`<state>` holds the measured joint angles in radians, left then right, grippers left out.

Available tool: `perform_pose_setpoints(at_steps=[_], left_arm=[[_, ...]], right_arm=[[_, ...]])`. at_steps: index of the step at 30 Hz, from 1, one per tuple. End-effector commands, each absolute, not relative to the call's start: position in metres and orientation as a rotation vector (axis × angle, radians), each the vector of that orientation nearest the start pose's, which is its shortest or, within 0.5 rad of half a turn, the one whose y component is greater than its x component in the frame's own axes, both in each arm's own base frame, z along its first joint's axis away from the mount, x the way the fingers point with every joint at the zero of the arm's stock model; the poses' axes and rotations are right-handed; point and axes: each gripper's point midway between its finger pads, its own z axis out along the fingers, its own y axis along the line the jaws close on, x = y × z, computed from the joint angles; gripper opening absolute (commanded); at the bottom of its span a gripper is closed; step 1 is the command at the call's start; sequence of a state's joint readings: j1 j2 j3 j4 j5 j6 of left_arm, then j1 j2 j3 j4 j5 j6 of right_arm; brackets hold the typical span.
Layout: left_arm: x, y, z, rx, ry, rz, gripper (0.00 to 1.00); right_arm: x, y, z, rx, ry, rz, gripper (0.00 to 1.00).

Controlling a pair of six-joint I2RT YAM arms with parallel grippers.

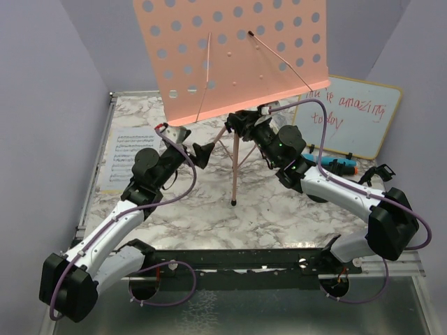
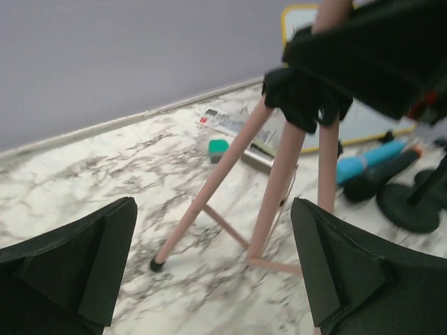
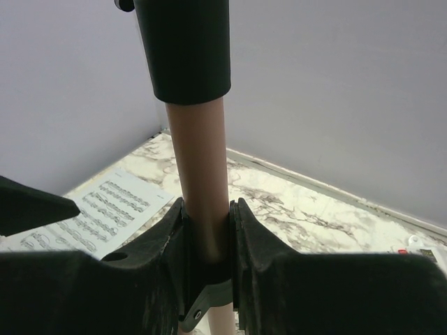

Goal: Pack up the instrument practice props
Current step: Unscrew the knob on the music stand.

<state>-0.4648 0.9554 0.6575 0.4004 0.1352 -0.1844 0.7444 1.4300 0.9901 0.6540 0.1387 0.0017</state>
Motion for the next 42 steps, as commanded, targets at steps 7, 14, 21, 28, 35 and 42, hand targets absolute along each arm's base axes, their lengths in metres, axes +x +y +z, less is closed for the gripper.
perform_pose_setpoints(at_steps=[7, 14, 21, 28, 35, 42], left_arm=[[0.301, -0.202, 0.293, 1.000, 1.099, -0.176, 0.99], [0.312, -0.222, 0.307, 1.152, 0.956, -0.035, 0.99], [0.311, -0.249, 0.311, 1.289, 0.808, 0.098, 0.94], [0.309, -0.271, 0.316, 1.354, 0.733, 0.106, 0.76], [0.318, -0.276, 0.315, 1.374, 0.740, 0.115, 0.65], [0.324, -0.278, 0.307, 1.418, 0.756, 0.140, 0.55]], right_arm=[[0.375, 0.291, 0.292, -0.443, 1.444, 0.436, 0.00], [0.373, 0.291, 0.292, -0.452, 1.441, 0.440, 0.00], [0.372, 0.293, 0.293, -0.461, 1.439, 0.446, 0.00], [0.373, 0.293, 0.293, -0.462, 1.449, 0.440, 0.00], [0.374, 0.295, 0.288, -0.479, 1.473, 0.440, 0.00], [0.374, 0.296, 0.286, -0.486, 1.477, 0.440, 0.00]])
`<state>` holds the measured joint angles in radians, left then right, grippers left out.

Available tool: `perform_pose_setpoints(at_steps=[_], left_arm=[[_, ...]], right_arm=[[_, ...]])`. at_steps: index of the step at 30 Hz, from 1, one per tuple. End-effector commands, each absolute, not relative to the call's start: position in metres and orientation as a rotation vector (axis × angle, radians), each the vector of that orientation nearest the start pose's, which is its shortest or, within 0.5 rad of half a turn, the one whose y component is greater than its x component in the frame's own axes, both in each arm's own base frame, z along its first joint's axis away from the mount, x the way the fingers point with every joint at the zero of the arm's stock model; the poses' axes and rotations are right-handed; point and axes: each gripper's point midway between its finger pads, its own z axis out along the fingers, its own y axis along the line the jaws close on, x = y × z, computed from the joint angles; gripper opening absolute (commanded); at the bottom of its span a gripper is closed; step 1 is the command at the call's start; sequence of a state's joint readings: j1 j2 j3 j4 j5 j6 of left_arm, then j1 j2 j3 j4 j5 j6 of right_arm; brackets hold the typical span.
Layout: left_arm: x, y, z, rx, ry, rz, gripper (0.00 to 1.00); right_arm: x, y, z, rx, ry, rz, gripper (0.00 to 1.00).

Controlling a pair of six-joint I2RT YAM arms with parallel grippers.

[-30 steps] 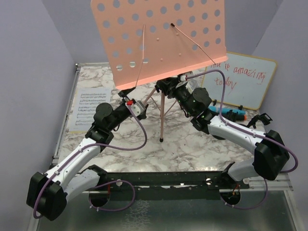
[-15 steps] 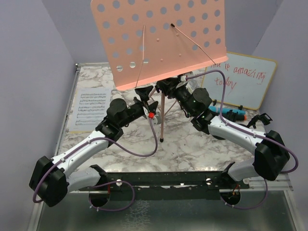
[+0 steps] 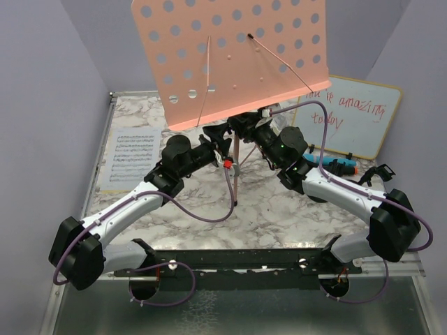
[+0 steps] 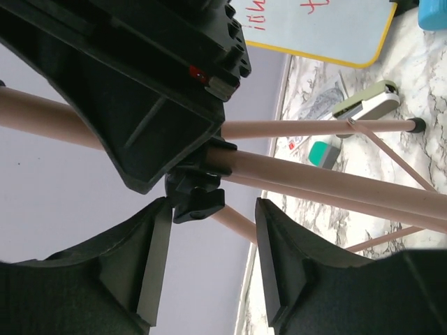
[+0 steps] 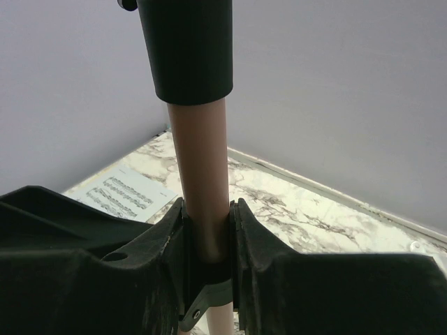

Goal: Pack up the instrument practice props
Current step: Unscrew the knob on the music stand.

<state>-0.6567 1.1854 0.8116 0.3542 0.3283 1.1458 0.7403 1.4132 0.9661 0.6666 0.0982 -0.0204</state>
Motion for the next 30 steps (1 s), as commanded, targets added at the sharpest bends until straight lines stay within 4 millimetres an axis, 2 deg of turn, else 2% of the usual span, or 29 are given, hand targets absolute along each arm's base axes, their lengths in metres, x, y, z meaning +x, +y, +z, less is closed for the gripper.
perform_pose_setpoints(at_steps=[1, 16, 26, 30], left_arm=[[0.324, -0.277, 0.308, 1.421, 0.757, 0.146, 0.54], [0.336, -0.272, 0.295, 1.444, 0.857, 0.165, 0.35], [0.334, -0.271, 0.300, 1.263, 1.071, -0.113, 0.20], [0.327, -0.271, 0.298, 1.172, 1.143, -0.244, 0.18]], right_arm=[[0.374, 0.296, 0.286, -0.486, 1.477, 0.440, 0.00], [0.372, 0.294, 0.291, -0.479, 1.470, 0.437, 0.00], [0.371, 0.292, 0.289, -0.475, 1.473, 0.438, 0.00], [0.371, 0.292, 0.289, -0.474, 1.476, 0.440, 0.00]])
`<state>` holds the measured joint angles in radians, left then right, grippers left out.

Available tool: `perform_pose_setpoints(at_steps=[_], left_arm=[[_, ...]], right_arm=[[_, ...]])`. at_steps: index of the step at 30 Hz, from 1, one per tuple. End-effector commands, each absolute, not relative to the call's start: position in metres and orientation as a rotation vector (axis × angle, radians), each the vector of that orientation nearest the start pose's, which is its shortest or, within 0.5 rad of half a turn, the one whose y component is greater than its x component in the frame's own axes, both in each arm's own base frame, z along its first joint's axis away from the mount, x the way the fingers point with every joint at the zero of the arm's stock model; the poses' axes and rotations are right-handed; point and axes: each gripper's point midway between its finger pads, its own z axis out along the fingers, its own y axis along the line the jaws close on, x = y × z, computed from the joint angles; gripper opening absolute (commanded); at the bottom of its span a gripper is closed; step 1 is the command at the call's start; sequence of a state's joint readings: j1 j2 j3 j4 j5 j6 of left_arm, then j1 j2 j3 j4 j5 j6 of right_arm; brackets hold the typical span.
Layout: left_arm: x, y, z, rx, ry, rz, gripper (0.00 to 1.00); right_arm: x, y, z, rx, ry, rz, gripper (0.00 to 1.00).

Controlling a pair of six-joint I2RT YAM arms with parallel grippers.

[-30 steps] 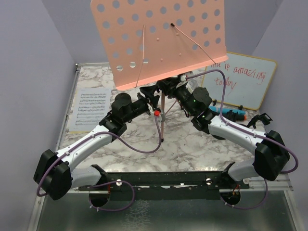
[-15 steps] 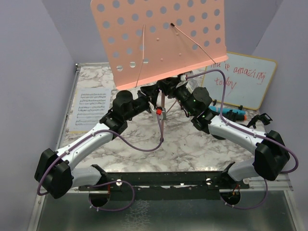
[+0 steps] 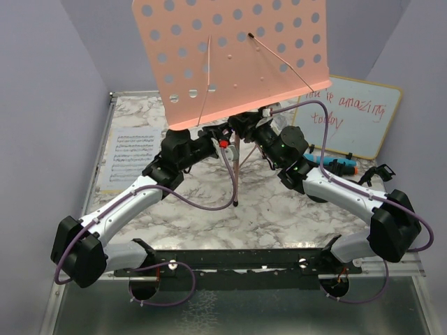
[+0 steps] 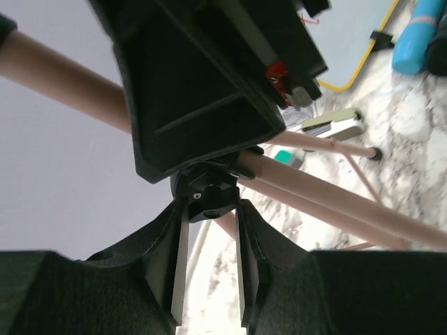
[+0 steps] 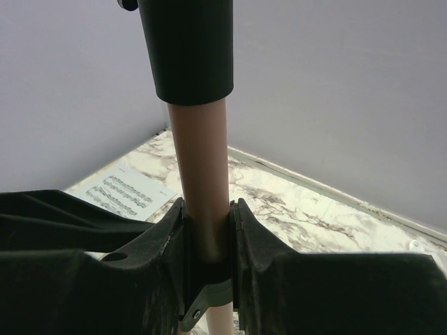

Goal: Pack up the instrument practice props
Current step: Unscrew the knob on the music stand.

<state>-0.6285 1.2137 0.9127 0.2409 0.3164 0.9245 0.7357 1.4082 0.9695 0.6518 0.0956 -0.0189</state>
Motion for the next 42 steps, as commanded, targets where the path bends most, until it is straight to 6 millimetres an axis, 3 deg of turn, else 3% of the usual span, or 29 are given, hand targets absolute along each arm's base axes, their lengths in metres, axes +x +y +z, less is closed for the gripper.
perform_pose_setpoints(at_steps=[1, 11, 27, 32, 42], left_arm=[[0.325, -0.271, 0.296, 1.148, 1.164, -0.279, 0.17], [0.313, -0.286, 0.285, 0.825, 1.395, -0.684, 0.13], [0.320, -0.297, 0.279, 0.278, 1.658, -1.069, 0.06], [0.323, -0.300, 0.274, 0.041, 1.744, -1.223, 0.00], [0.323, -0.286, 0.270, -0.553, 1.793, -1.523, 0.00]], right_arm=[[0.371, 0.292, 0.289, -0.473, 1.476, 0.442, 0.00], [0.370, 0.293, 0.287, -0.475, 1.485, 0.447, 0.00], [0.371, 0.295, 0.285, -0.477, 1.496, 0.453, 0.00], [0.371, 0.295, 0.283, -0.477, 1.503, 0.456, 0.00], [0.370, 0.296, 0.283, -0.479, 1.508, 0.460, 0.00]])
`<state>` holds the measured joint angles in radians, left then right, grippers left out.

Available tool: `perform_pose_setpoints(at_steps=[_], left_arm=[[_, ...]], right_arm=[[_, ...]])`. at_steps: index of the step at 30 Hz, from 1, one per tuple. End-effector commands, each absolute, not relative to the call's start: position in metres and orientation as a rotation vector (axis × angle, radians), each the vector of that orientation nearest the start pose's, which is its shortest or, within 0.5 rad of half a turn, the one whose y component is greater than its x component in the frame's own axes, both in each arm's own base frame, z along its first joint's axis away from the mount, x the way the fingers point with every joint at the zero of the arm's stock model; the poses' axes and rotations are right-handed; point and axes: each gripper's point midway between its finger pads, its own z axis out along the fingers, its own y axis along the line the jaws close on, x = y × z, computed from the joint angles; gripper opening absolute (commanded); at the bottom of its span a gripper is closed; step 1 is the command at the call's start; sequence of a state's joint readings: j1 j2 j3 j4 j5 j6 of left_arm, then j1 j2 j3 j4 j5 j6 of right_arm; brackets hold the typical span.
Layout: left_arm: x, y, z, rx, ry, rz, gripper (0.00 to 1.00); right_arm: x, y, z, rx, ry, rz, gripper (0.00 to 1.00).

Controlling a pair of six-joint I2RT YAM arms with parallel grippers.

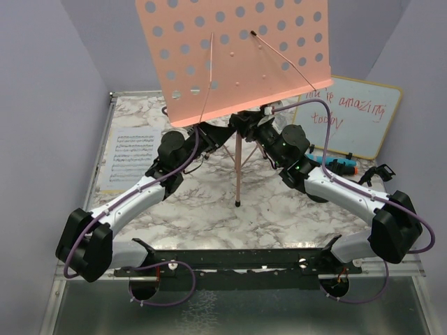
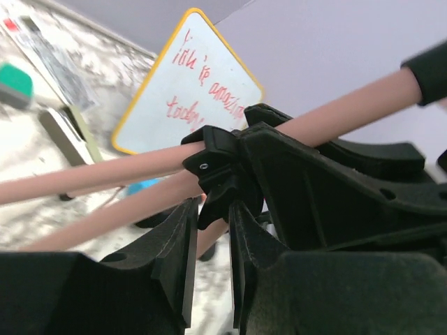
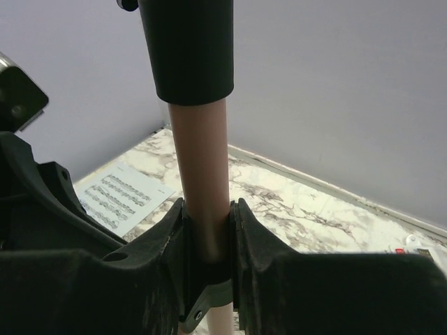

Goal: Pack up the instrument practice props
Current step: Unscrew the knob on the music stand.

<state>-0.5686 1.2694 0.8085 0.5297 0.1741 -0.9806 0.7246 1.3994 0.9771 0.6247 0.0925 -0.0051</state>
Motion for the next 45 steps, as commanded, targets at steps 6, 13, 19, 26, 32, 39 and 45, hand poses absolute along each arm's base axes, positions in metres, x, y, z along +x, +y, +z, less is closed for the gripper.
perform_pose_setpoints(at_steps=[6, 13, 19, 26, 32, 39, 45], left_arm=[[0.318, -0.278, 0.281, -0.840, 1.729, -1.787, 0.00], [0.320, -0.276, 0.295, -0.803, 1.696, -1.803, 0.12], [0.324, -0.265, 0.289, -0.673, 1.705, -1.654, 0.35], [0.324, -0.251, 0.290, -0.596, 1.691, -1.589, 0.50], [0.329, -0.256, 0.314, -0.509, 1.652, -1.589, 0.55], [0.335, -0.264, 0.320, -0.478, 1.662, -1.605, 0.55], [0.340, -0.266, 0.311, -0.525, 1.686, -1.614, 0.50]], right_arm=[[0.371, 0.298, 0.283, -0.478, 1.515, 0.471, 0.00], [0.372, 0.301, 0.282, -0.487, 1.522, 0.475, 0.00], [0.372, 0.300, 0.282, -0.484, 1.524, 0.470, 0.00], [0.373, 0.301, 0.279, -0.488, 1.527, 0.471, 0.00], [0.373, 0.302, 0.279, -0.493, 1.529, 0.476, 0.00], [0.373, 0.302, 0.279, -0.491, 1.530, 0.472, 0.00], [0.372, 0.303, 0.278, -0.500, 1.533, 0.479, 0.00]])
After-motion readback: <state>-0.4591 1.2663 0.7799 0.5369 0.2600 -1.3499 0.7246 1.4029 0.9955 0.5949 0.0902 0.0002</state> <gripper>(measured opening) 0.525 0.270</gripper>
